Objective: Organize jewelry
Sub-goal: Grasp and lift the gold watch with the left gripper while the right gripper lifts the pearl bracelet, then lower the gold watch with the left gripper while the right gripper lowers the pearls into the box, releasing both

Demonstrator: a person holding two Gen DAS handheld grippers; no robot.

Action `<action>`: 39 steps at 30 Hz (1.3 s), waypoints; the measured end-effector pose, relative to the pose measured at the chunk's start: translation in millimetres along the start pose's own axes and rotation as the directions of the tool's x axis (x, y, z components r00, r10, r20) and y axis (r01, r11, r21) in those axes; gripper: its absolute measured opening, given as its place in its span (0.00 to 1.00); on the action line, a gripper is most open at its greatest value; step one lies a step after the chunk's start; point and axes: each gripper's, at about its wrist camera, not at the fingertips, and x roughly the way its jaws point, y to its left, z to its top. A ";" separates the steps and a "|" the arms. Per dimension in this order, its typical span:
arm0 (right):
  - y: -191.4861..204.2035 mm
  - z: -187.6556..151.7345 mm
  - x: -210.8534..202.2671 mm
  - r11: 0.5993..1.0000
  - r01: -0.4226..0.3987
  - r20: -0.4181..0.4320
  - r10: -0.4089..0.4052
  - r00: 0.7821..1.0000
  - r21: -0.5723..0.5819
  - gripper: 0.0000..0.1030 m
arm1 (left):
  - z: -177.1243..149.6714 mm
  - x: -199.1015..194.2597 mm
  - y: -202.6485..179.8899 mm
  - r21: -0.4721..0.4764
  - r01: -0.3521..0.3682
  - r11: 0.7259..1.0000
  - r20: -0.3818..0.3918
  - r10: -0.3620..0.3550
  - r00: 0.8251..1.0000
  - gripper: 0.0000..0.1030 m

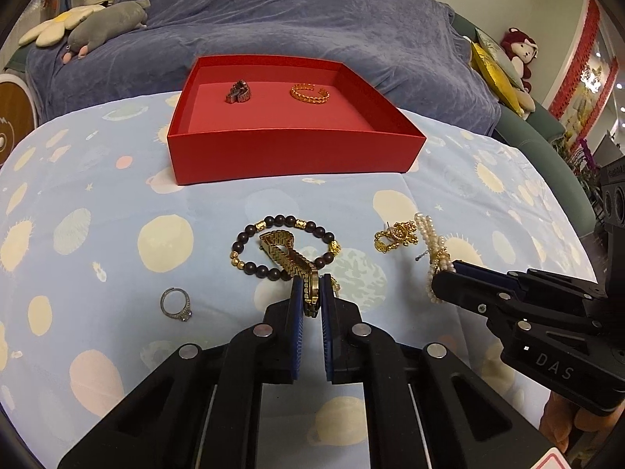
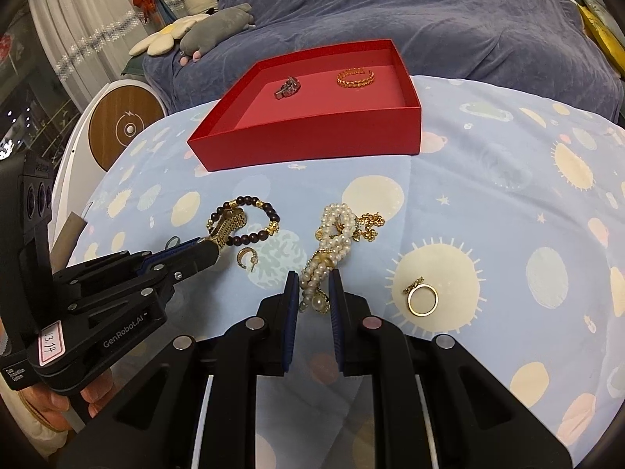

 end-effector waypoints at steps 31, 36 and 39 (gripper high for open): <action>23.5 143.0 -31.6 0.996 -0.001 0.225 0.022 0.974 -0.093 0.14 | 151.5 -70.7 15.8 0.007 -0.014 1.000 0.270 0.012 0.963 0.06; 7.6 174.9 20.0 0.997 0.010 0.180 0.003 0.984 -0.074 0.14 | 183.6 -18.0 34.9 -0.037 -0.042 0.998 0.233 0.049 0.971 0.06; -6.2 181.7 54.6 0.999 0.005 0.120 0.000 0.993 -0.041 0.14 | 189.3 13.7 47.5 -0.063 -0.021 0.998 0.188 0.033 0.982 0.06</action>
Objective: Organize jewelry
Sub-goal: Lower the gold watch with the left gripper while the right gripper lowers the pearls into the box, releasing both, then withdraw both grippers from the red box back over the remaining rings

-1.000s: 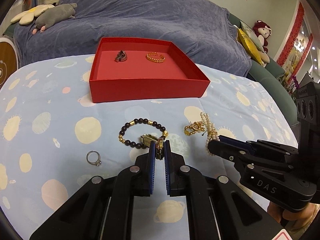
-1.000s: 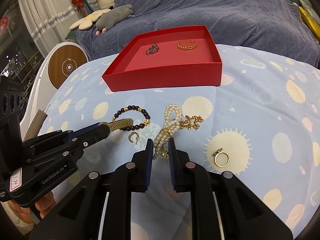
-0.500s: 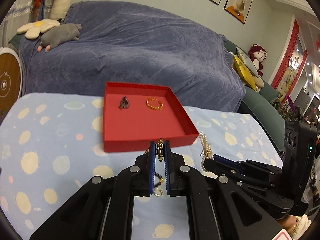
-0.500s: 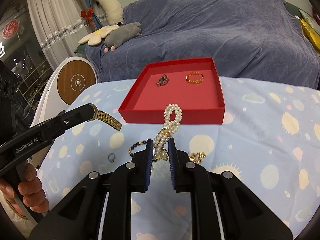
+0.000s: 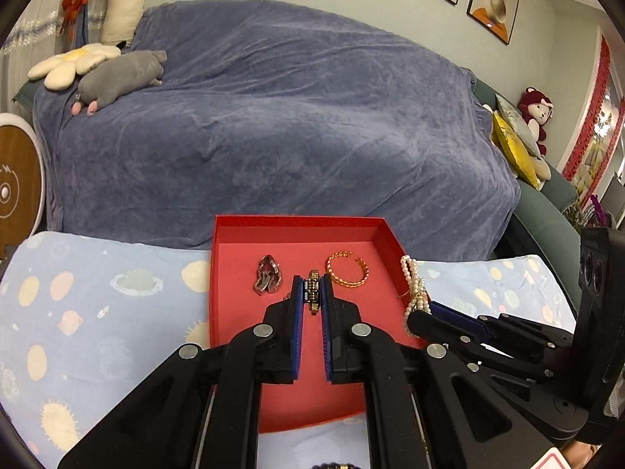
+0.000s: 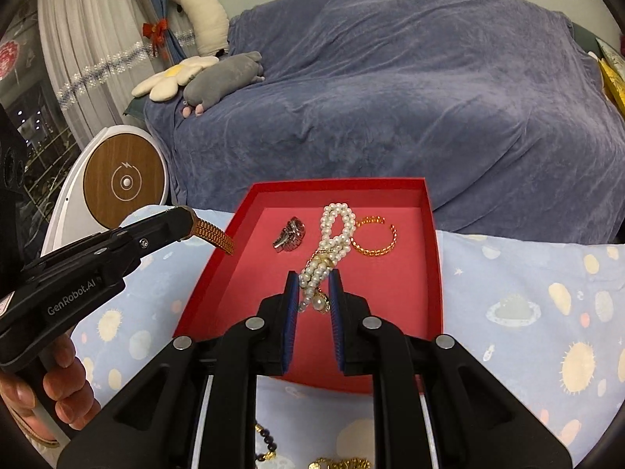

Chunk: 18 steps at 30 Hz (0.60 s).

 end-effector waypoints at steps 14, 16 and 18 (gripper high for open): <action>-27.1 -12.1 53.1 0.996 0.081 -0.053 -0.079 0.995 0.040 0.21 | -17.2 74.3 19.8 -0.020 -0.120 0.993 -0.069 0.119 0.991 0.09; -28.4 -10.1 38.2 0.996 0.083 -0.023 -0.082 0.996 0.043 0.23 | -12.7 64.3 21.7 -0.031 -0.117 0.993 -0.053 0.115 0.992 0.17; -26.3 -9.6 13.8 0.997 0.070 0.009 -0.071 0.997 0.039 0.26 | -8.1 45.1 22.3 -0.041 -0.132 0.990 -0.027 0.131 0.991 0.33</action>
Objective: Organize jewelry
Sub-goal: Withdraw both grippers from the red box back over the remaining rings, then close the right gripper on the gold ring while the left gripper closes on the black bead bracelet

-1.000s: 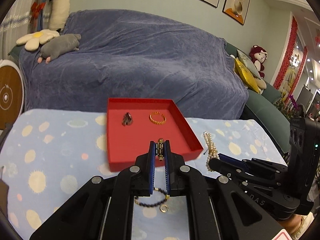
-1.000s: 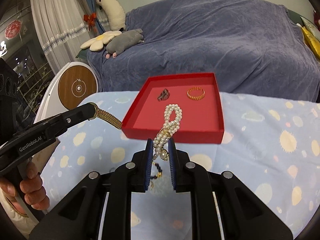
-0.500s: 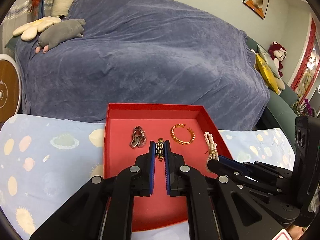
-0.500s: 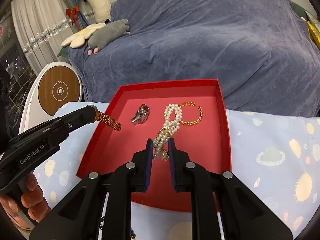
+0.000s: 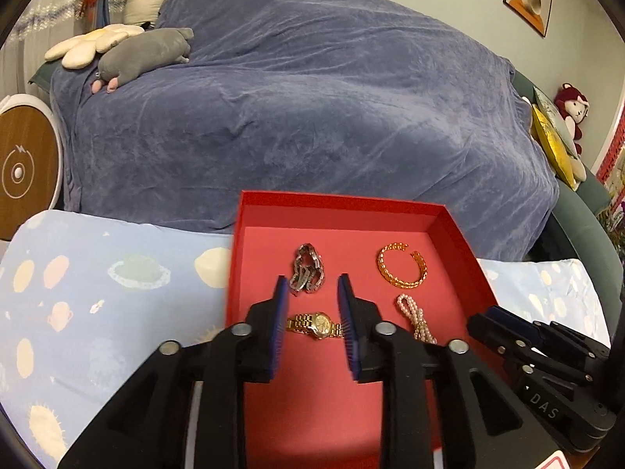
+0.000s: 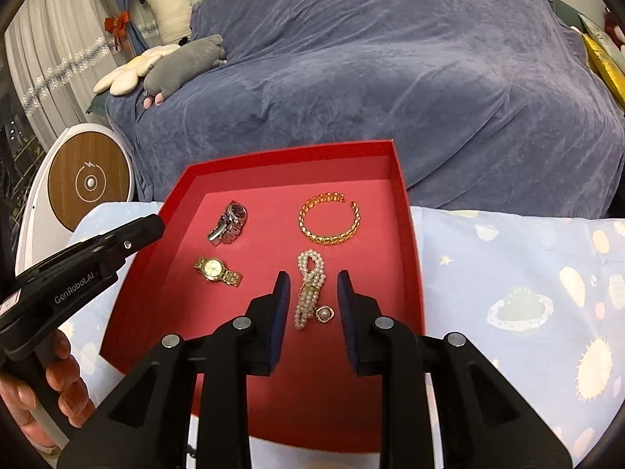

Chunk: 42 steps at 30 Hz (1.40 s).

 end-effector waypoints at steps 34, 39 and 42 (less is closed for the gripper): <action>14.6 -172.6 -117.6 1.000 0.006 -0.099 -0.007 0.995 -0.009 0.57 | -184.4 -115.0 4.3 0.020 -0.010 1.000 -0.140 0.013 0.990 0.67; 10.2 -173.2 -109.9 1.000 0.024 -0.114 -0.025 0.993 -0.004 0.57 | -181.3 -104.1 -8.1 0.048 -0.002 0.999 -0.135 0.009 0.991 0.67; 2.3 -174.3 -107.9 0.999 0.038 -0.120 -0.037 0.992 0.008 0.57 | -183.1 -95.7 -8.8 0.034 -0.004 0.999 -0.153 0.009 0.988 0.67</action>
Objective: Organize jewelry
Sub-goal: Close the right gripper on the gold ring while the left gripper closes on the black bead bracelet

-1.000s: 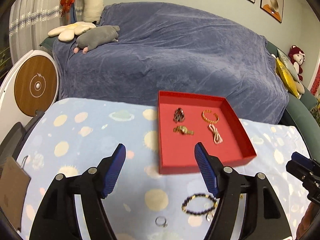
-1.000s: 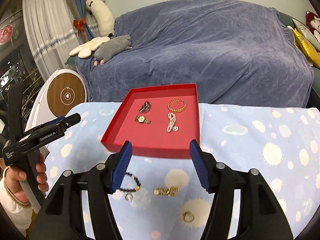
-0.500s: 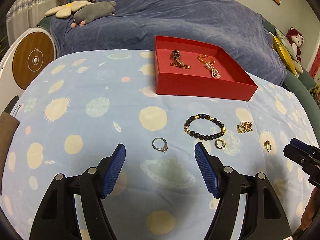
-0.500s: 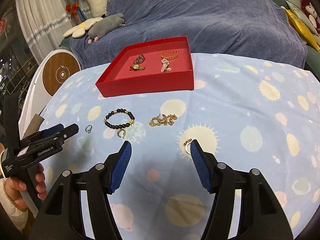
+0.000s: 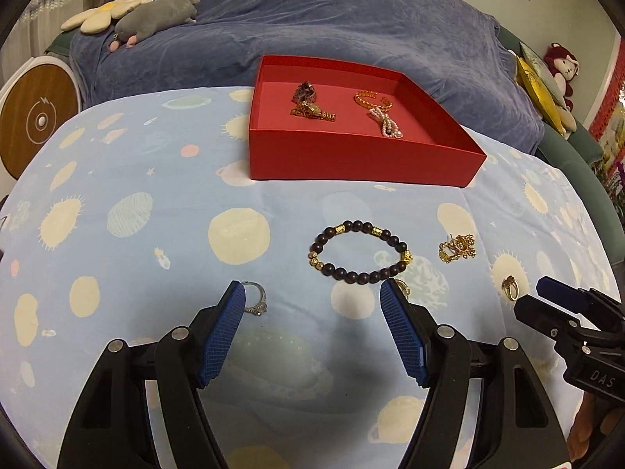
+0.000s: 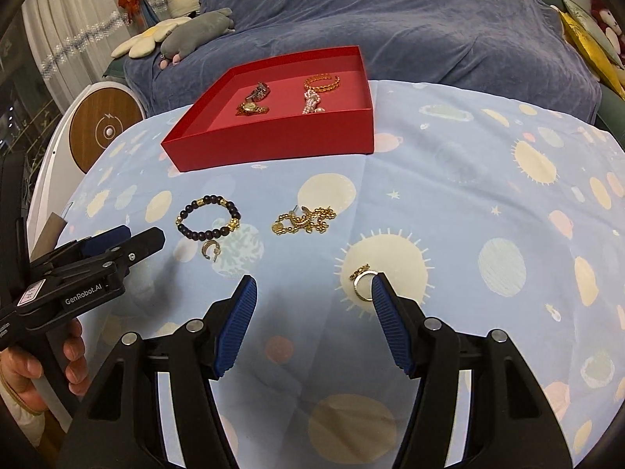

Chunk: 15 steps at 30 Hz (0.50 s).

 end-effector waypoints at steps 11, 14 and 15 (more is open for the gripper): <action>-20.0 1.9 20.9 0.999 0.043 -0.022 -0.043 0.999 0.015 0.49 | -4.5 6.6 -8.6 0.025 0.001 1.000 -0.013 0.000 1.000 0.67; -22.3 2.5 26.0 0.999 0.050 -0.028 -0.049 0.998 0.019 0.45 | -4.9 6.7 -7.7 0.025 0.001 1.000 -0.018 0.000 1.000 0.67; -23.1 2.8 27.2 0.998 0.050 -0.028 -0.049 0.998 0.023 0.44 | -5.0 6.5 -6.6 0.023 0.002 1.000 -0.020 -0.001 1.000 0.67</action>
